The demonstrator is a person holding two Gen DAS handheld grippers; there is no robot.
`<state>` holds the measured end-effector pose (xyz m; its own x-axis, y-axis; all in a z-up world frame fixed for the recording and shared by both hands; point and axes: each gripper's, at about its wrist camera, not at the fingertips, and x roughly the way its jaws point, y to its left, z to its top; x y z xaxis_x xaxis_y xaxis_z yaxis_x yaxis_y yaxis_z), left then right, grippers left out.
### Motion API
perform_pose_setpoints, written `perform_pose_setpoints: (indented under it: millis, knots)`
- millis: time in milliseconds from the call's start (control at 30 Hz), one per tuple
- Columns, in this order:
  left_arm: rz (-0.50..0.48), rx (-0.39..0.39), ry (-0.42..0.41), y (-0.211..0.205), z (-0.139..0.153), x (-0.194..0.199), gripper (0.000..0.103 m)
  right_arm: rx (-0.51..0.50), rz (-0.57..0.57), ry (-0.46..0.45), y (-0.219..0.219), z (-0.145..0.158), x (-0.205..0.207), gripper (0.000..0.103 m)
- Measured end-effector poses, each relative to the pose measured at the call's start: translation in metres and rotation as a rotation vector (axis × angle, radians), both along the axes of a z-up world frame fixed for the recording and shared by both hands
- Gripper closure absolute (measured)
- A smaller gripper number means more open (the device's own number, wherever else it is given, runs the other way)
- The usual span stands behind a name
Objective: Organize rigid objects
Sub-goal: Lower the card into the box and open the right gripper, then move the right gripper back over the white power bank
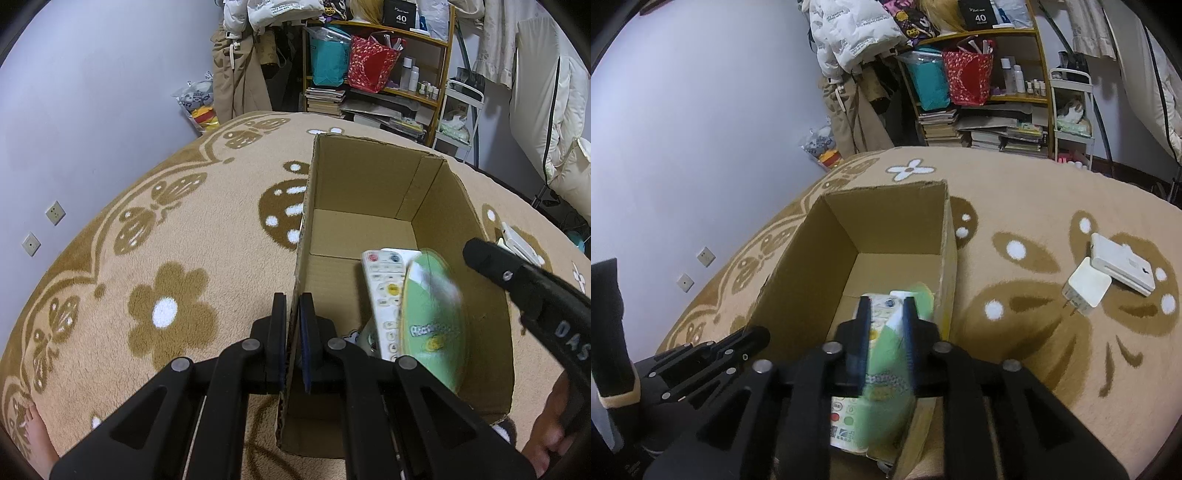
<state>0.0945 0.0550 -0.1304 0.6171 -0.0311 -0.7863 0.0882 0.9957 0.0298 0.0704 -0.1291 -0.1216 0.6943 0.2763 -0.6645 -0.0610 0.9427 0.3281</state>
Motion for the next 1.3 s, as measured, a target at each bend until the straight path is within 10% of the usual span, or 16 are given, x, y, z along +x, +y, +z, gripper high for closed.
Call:
perform_pose_setpoints:
  millis: [433,1300]
  knots:
    - [-0.001,0.0,0.001,0.001,0.0,0.002,0.097,-0.09,-0.053,-0.105,-0.036,0.034,-0.009,0.0]
    - [0.006,0.008,0.008,0.001,-0.002,0.004,0.096,-0.308,-0.203,0.122,-0.194,-0.013,0.073,0.0]
